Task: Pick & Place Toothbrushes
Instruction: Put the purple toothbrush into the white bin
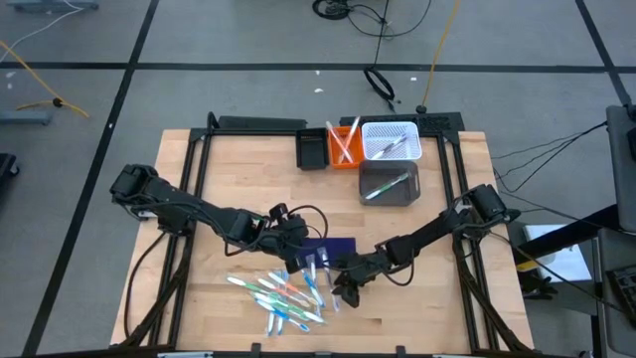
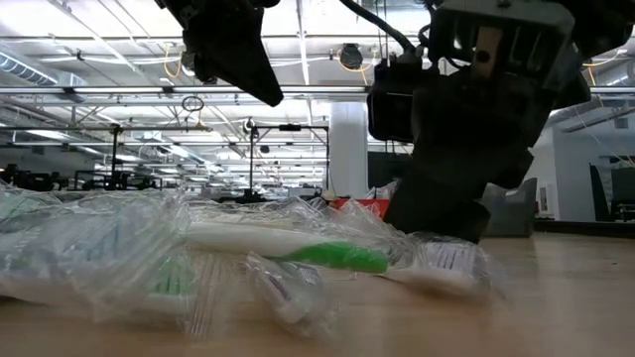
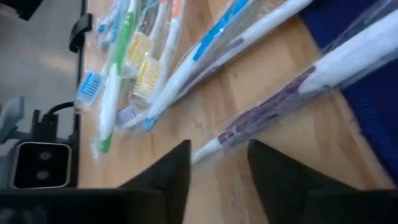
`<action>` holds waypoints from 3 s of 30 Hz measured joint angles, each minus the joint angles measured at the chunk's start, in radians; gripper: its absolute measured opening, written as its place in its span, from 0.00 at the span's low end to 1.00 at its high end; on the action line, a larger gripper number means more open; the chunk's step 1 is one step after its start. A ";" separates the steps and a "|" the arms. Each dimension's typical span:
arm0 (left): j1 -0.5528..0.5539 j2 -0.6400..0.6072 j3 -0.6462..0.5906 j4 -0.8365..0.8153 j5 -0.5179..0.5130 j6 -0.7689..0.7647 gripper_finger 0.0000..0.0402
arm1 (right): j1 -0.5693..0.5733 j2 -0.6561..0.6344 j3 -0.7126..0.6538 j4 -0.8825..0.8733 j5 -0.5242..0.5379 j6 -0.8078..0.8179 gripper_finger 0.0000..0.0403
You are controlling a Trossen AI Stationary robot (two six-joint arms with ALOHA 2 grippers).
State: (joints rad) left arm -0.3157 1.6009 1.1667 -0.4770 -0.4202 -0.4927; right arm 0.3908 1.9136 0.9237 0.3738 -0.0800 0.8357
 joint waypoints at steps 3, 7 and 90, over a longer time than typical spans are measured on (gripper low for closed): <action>0.000 0.000 0.000 0.000 0.000 0.000 0.11 | -0.001 0.001 0.000 -0.011 0.004 -0.021 0.19; 0.000 0.000 0.000 0.000 0.000 0.000 0.11 | -0.002 0.004 0.000 -0.014 0.010 -0.058 0.03; 0.452 0.000 0.001 0.721 0.468 0.154 0.38 | -0.336 -0.794 -0.188 -0.168 0.495 -0.928 0.00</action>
State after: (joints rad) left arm 0.1362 1.6005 1.1675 0.2442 0.0477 -0.3384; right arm 0.0551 1.1194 0.7357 0.2058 0.4148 -0.0920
